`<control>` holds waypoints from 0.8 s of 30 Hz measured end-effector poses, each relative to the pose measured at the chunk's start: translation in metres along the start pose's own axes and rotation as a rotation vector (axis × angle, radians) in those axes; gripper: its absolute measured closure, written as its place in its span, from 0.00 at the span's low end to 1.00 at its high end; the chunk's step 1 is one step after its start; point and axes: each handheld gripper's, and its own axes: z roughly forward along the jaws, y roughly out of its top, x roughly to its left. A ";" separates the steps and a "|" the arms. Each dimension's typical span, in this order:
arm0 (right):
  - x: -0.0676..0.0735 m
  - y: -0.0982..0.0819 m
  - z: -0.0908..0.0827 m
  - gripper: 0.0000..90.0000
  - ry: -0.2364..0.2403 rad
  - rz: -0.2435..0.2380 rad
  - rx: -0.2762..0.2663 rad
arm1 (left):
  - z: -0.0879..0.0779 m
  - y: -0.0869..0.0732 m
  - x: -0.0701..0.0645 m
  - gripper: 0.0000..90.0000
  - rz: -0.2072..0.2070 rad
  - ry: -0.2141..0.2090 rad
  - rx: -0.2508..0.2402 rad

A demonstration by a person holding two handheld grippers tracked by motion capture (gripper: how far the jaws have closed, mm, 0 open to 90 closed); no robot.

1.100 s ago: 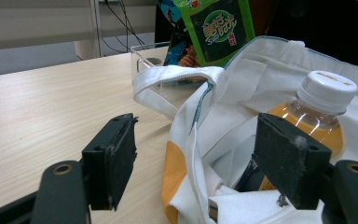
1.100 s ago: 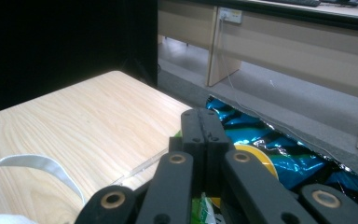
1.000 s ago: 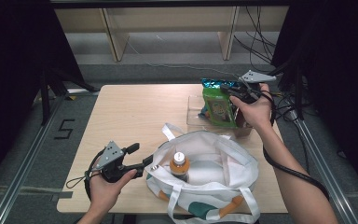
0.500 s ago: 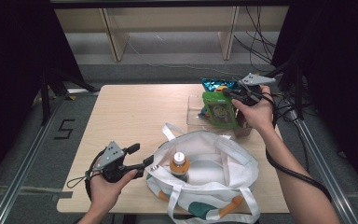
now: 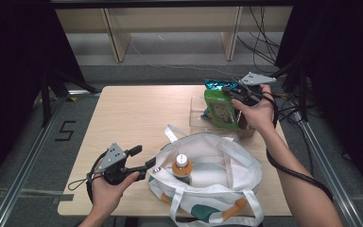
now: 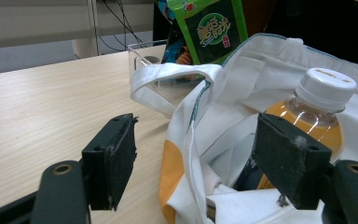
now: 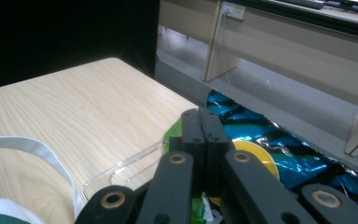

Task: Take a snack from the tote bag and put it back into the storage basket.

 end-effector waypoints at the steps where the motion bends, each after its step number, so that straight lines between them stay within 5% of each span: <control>1: 0.000 0.000 0.000 1.00 0.000 -0.005 -0.003 | 0.000 0.000 0.000 0.32 0.001 0.001 -0.001; 10: -0.002 -0.012 0.007 1.00 0.002 0.020 0.037 | 0.000 0.000 0.000 0.32 -0.001 0.001 -0.002; 13: -0.003 -0.015 0.005 1.00 -0.007 -0.005 0.043 | -0.001 0.000 0.000 0.32 -0.003 0.004 0.003; 24: 0.000 -0.012 -0.019 0.92 -0.042 0.046 0.045 | -0.001 0.001 -0.001 0.32 0.005 0.002 0.002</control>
